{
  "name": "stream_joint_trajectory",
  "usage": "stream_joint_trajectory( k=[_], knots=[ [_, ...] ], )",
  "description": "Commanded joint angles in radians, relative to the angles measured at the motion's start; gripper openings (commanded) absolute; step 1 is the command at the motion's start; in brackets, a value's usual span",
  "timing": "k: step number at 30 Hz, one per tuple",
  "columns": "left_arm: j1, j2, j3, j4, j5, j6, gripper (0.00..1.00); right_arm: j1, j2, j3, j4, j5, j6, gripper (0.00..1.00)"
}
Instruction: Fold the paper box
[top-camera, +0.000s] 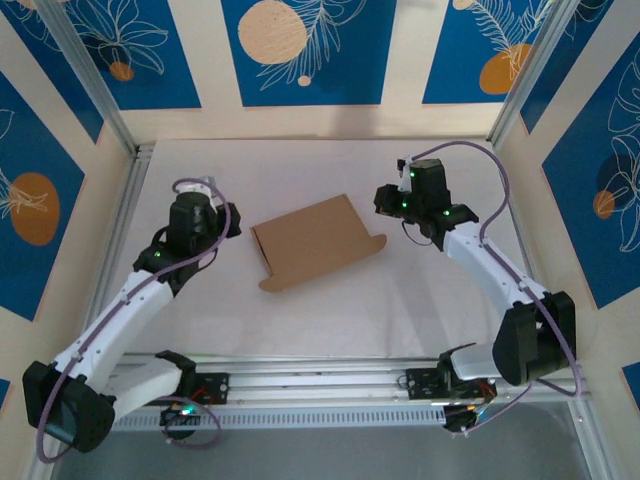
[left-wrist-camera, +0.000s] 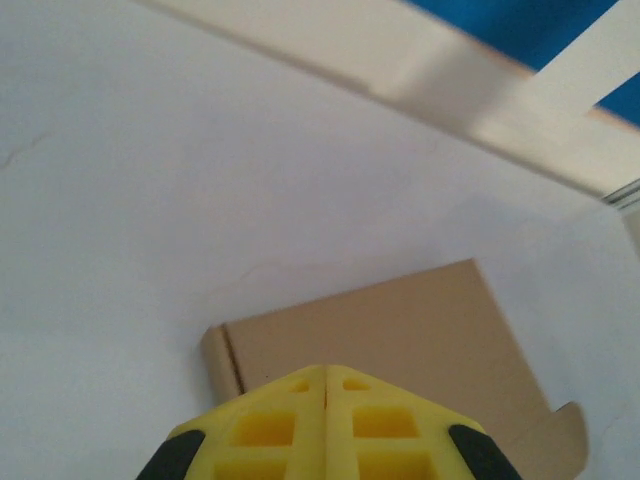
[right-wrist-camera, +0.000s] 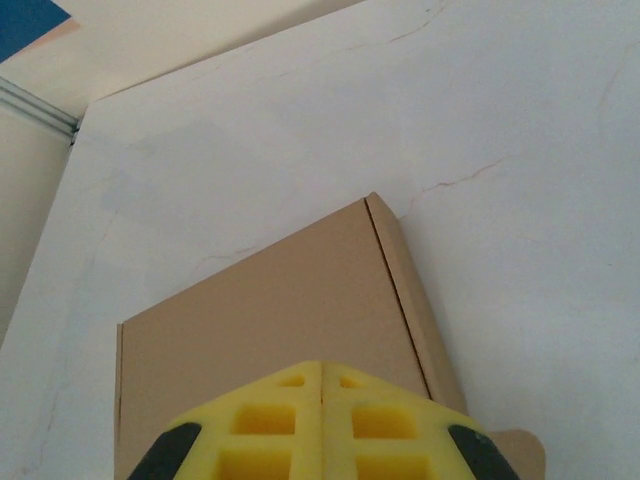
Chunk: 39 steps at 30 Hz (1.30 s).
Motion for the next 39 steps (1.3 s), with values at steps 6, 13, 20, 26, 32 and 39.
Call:
stream_joint_trajectory(
  k=[6, 13, 20, 26, 32, 39],
  knots=[
    [0.037, 0.092, -0.059, -0.125, 0.064, -0.027, 0.53, -0.088, 0.318, 0.231, -0.079, -0.245, -0.116, 0.42],
    [0.022, 0.325, 0.027, -0.203, 0.130, -0.047, 0.74, -0.111, 0.590, 0.416, -0.198, -0.332, -0.162, 0.76],
    [0.037, 0.408, -0.097, 0.062, 0.307, -0.101, 0.74, -0.121, 0.642, 0.322, -0.096, -0.440, -0.177, 0.69],
    [0.043, 0.485, -0.119, 0.174, 0.341, -0.118, 0.73, -0.109, 0.607, 0.193, -0.001, -0.526, -0.111, 0.66],
    [0.071, 0.507, -0.147, 0.234, 0.370, -0.125, 0.70, -0.099, 0.483, 0.013, 0.117, -0.531, -0.022, 0.58],
    [0.079, 0.520, -0.151, 0.250, 0.394, -0.116, 0.62, -0.092, 0.353, -0.114, 0.169, -0.497, 0.052, 0.60]
  ],
)
